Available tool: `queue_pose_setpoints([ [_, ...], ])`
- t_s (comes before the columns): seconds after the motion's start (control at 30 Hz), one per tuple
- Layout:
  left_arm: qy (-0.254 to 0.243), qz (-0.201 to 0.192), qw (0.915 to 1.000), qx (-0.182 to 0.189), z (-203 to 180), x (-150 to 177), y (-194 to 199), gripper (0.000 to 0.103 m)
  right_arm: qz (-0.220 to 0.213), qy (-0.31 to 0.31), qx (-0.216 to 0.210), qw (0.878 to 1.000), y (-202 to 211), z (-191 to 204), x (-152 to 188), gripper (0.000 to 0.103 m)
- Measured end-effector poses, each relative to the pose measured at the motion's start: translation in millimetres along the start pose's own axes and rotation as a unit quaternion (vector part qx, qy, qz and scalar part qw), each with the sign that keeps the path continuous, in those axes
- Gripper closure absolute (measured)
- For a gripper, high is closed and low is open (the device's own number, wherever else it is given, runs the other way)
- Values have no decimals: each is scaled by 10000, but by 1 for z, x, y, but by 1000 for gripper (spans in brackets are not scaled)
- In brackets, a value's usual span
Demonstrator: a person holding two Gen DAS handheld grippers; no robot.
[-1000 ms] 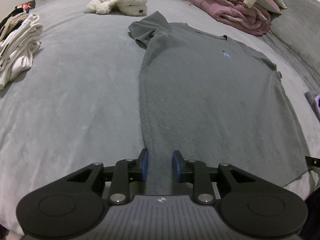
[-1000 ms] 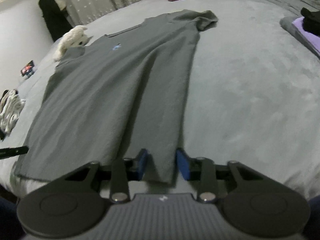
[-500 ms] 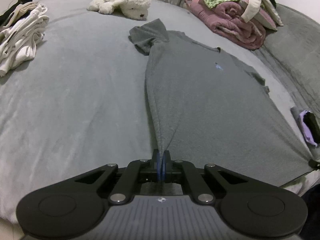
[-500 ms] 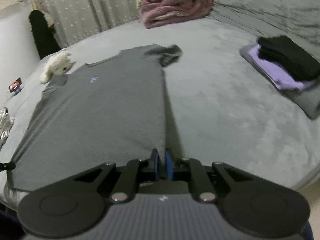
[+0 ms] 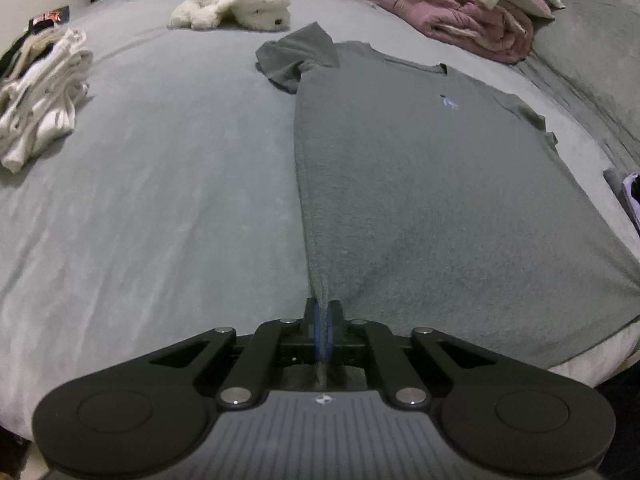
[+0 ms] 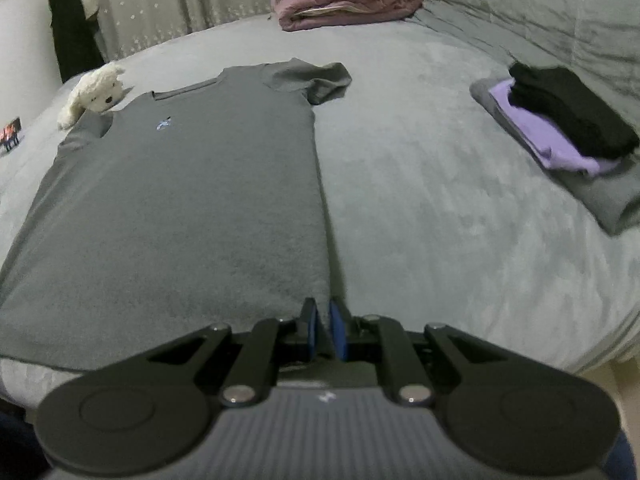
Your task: Fold clothes
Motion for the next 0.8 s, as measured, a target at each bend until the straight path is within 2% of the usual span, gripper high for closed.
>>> queue_pose_setpoints([
  [0.13, 403, -92, 9988, 245, 10, -2, 5, 89, -74, 39, 106, 9999, -1, 2, -5, 87],
  [0.17, 432, -131, 9988, 203, 13, -3, 6, 86, -134, 25, 119, 9998, 0, 2, -7, 86],
  [0.27, 457, -204, 9987, 85, 20, -7, 7, 85, -364, 53, 85, 9993, 4, 4, -19, 79],
  [0.43, 463, -380, 9982, -44, 22, -22, 6, 85, -451, 327, 25, 9984, -8, 25, -35, 77],
  [0.63, 504, -378, 9979, -173, 23, -43, -11, 85, -263, 828, -294, 9958, -38, 78, -42, 76],
  [0.8, 369, -369, 9979, -394, 21, -63, -27, 85, -32, 1339, -625, 9890, -72, 138, -34, 75],
])
Point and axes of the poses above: each gripper's, at about its wrist camera, not at the fingertips, and y roughly against the way its jaws point, z to its left, x to its underside, the point moved 10 cm from there along -y, roughly the way its jaws point, and after that the axes turned 12 degrees about -y, right-handed, at the moved point
